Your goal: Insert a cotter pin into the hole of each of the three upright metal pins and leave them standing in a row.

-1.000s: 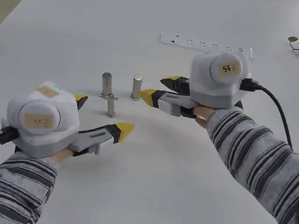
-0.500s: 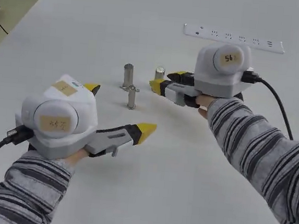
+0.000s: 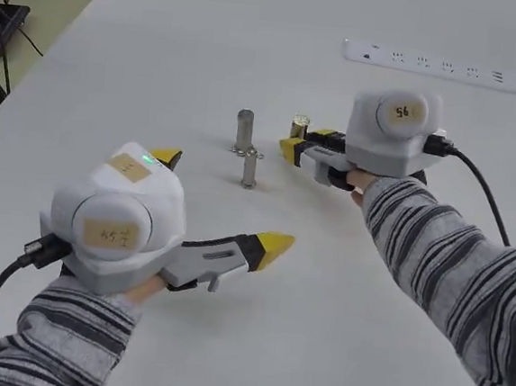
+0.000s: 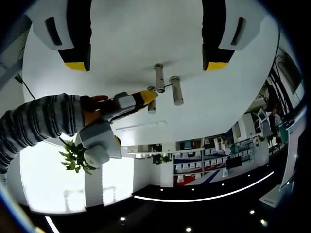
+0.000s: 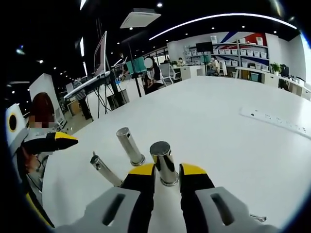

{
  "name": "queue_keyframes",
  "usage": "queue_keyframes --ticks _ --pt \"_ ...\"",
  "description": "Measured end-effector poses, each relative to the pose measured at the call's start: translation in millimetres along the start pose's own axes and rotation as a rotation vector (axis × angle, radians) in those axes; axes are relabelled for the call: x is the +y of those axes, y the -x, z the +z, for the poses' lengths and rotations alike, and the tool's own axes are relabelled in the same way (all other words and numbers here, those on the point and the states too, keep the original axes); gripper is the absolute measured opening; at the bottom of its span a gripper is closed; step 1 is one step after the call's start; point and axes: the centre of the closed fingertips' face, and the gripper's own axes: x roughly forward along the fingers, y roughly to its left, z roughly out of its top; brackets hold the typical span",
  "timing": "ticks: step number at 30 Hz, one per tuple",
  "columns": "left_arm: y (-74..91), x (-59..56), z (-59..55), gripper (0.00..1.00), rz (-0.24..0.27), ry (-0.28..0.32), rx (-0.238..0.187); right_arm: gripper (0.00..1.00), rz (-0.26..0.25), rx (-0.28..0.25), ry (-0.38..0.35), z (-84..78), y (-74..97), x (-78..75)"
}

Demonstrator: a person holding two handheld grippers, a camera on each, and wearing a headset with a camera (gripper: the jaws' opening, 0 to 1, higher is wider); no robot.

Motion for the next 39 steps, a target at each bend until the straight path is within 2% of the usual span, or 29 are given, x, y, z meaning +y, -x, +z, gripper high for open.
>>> queue_keyframes --ticks 3,8,14,17,21,25,27,30,33,39 --pt "2.9 0.2 0.3 0.98 -0.002 0.005 -0.002 0.13 -0.003 0.0 -0.002 -0.7 -1.1 1.3" --pt "7.3 0.7 -4.1 0.99 0.003 -0.007 0.017 0.11 -0.013 -0.01 -0.01 -1.2 -2.9 -0.1" --pt "10.5 0.1 -5.8 0.99 0.003 0.0 0.02 0.1 -0.03 -0.023 0.019 -0.8 -0.5 3.1" --pt "11.0 -0.5 -6.5 0.99 0.005 -0.012 0.027 0.09 -0.064 -0.026 0.056 0.7 1.6 2.5" --pt "11.9 -2.0 -5.9 0.99 0.003 -0.013 0.028 0.08 -0.1 -0.022 0.038 0.2 4.9 0.5" --pt "13.0 -2.4 -5.0 0.99 0.003 -0.023 0.031 0.08 -0.139 -0.018 0.095 1.2 14.2 1.2" --pt "13.6 -3.2 -4.0 0.99 0.002 -0.027 0.032 0.08 -0.158 -0.027 0.087 6.1 16.4 -5.1" --pt "14.4 -6.4 -2.0 0.99 -0.002 -0.033 0.032 0.08 -0.194 -0.032 0.079 7.6 26.3 -6.6" --pt "15.5 -11.0 0.6 0.98 -0.008 -0.047 0.032 0.08 -0.227 -0.034 0.055 5.7 38.7 -4.0" --pt "19.2 -20.3 6.4 0.97 -0.021 -0.05 0.02 0.08 -0.262 -0.023 0.065 -1.9 59.4 5.7"
